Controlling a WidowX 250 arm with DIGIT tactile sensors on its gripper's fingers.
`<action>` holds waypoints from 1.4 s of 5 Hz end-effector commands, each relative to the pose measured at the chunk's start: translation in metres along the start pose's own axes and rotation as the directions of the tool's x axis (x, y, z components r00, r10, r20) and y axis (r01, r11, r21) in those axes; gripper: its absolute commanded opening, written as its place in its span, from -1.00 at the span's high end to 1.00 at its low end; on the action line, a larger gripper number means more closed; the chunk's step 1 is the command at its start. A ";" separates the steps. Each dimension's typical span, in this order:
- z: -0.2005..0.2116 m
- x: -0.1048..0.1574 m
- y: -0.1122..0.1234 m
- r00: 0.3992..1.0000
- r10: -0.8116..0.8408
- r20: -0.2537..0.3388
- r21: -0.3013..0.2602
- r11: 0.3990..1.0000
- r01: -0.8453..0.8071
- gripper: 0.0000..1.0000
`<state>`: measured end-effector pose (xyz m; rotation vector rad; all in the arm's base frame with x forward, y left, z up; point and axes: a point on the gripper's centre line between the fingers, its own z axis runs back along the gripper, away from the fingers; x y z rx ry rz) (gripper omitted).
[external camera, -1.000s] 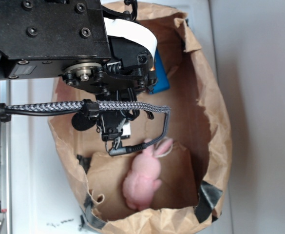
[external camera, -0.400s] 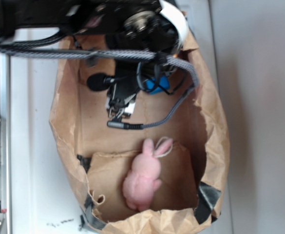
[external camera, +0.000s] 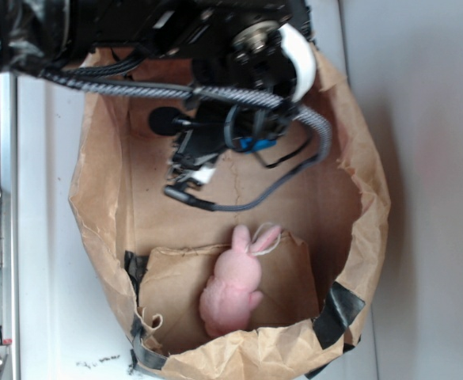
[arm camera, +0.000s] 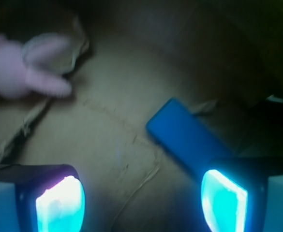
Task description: Grab the blue block.
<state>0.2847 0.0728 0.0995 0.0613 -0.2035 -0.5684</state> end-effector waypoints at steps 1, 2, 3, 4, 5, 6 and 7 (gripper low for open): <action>0.014 0.009 0.013 0.984 -0.172 0.033 0.116 0.979 0.168 -1.00; 0.011 0.009 0.014 0.954 -0.297 0.040 0.136 0.948 0.289 -1.00; 0.010 0.010 0.015 0.943 -0.331 0.030 0.158 0.933 0.323 -1.00; 0.005 0.011 0.023 0.940 -0.341 0.011 0.172 0.927 0.334 -1.00; -0.002 0.011 0.026 0.920 -0.391 0.017 0.167 0.908 0.383 -1.00; -0.009 0.014 0.030 0.905 -0.425 0.016 0.150 0.896 0.418 -1.00; -0.010 0.020 0.034 0.904 -0.426 0.022 0.134 0.898 0.420 -1.00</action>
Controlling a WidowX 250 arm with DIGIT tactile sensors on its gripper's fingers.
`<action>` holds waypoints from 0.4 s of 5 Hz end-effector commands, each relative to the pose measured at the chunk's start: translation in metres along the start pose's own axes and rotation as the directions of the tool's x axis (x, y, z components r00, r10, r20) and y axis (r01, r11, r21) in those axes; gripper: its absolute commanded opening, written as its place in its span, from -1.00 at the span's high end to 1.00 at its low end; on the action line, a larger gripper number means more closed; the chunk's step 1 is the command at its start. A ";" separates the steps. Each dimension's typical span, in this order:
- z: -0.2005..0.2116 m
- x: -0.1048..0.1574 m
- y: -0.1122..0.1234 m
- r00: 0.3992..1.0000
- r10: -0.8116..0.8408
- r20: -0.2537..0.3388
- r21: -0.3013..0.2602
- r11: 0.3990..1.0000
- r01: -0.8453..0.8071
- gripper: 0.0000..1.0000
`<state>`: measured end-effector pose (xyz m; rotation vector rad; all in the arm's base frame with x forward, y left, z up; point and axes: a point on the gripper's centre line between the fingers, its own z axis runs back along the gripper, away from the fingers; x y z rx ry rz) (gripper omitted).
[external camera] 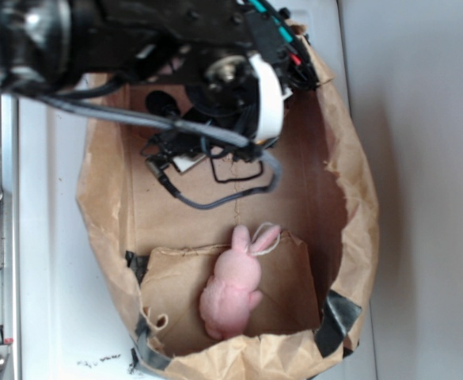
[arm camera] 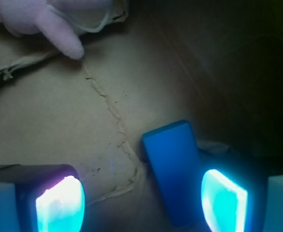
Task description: Grab the blue block.
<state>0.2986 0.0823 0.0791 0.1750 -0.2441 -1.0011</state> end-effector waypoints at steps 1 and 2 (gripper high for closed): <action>0.009 0.006 0.032 1.000 0.011 0.003 0.044 0.999 -0.011 -1.00; 0.004 0.002 0.038 1.000 0.016 -0.015 0.039 0.999 -0.016 -1.00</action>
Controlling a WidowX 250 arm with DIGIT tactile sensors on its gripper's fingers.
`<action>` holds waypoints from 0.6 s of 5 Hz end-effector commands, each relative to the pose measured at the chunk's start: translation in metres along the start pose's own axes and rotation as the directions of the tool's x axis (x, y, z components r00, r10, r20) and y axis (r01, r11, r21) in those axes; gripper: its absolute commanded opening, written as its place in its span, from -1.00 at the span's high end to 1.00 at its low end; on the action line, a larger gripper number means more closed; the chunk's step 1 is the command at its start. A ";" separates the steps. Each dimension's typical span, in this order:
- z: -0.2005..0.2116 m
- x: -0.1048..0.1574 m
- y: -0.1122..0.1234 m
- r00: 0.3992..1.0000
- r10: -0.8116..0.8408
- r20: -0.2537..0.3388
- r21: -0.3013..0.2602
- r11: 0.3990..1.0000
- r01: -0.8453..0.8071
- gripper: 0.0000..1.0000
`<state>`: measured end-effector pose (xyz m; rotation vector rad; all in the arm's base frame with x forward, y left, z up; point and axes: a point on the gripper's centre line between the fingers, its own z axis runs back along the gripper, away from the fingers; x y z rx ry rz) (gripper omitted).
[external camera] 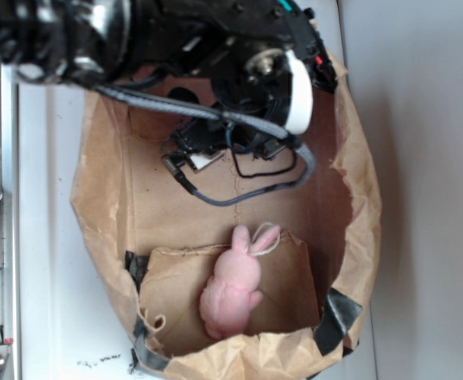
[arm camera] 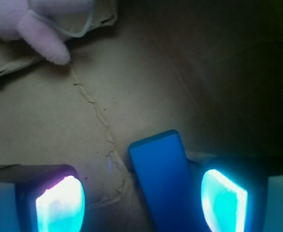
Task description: Grab the blue block.
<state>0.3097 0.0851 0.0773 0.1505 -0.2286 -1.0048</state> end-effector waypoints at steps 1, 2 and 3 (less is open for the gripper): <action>0.003 -0.007 0.032 1.000 0.012 -0.025 0.063 0.998 -0.010 -1.00; -0.004 -0.011 0.028 0.999 -0.018 -0.035 0.060 0.998 0.020 -1.00; -0.006 -0.014 0.026 0.998 -0.057 -0.031 0.066 0.996 0.059 -1.00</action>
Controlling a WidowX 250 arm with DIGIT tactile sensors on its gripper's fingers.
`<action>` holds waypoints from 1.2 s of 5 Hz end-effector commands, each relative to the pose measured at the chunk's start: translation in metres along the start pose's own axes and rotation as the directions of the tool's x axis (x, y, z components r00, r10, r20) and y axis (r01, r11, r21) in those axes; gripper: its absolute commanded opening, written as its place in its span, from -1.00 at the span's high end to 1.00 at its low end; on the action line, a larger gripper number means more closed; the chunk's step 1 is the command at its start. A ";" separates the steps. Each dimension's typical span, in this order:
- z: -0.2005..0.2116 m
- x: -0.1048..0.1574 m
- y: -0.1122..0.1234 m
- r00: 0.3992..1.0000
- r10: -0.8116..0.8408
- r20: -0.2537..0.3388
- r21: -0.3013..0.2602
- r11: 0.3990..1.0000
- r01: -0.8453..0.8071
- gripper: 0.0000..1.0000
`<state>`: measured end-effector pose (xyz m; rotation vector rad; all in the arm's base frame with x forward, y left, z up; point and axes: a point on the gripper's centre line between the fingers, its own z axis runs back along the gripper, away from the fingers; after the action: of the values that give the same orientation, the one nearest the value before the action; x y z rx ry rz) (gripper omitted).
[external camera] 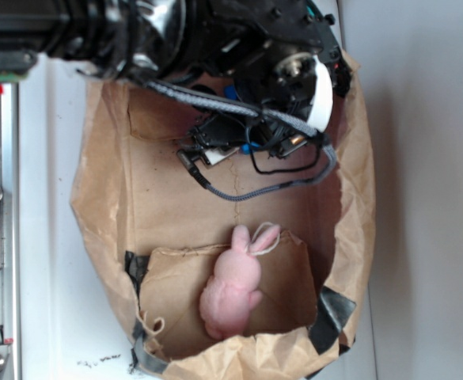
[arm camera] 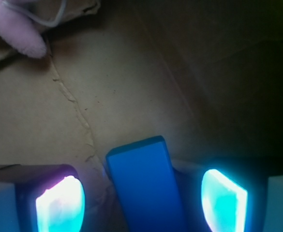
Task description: Grab the blue block.
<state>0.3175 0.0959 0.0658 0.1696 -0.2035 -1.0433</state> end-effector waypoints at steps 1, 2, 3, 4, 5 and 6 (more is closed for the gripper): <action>0.001 -0.012 0.016 0.998 -0.065 -0.010 0.082 0.994 0.066 -1.00; -0.006 -0.014 0.012 0.994 -0.104 -0.020 0.083 0.991 0.106 -1.00; -0.016 -0.010 0.006 0.992 -0.124 -0.015 0.060 0.990 0.125 -1.00; -0.025 -0.004 0.010 0.990 -0.140 -0.024 0.048 0.989 0.141 -1.00; -0.035 -0.002 0.006 0.988 -0.152 -0.036 0.012 0.988 0.153 -1.00; -0.034 -0.003 0.006 0.991 -0.132 -0.019 0.001 0.991 0.132 -1.00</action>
<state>0.3167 0.0995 0.0279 0.1615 -0.1637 -1.1718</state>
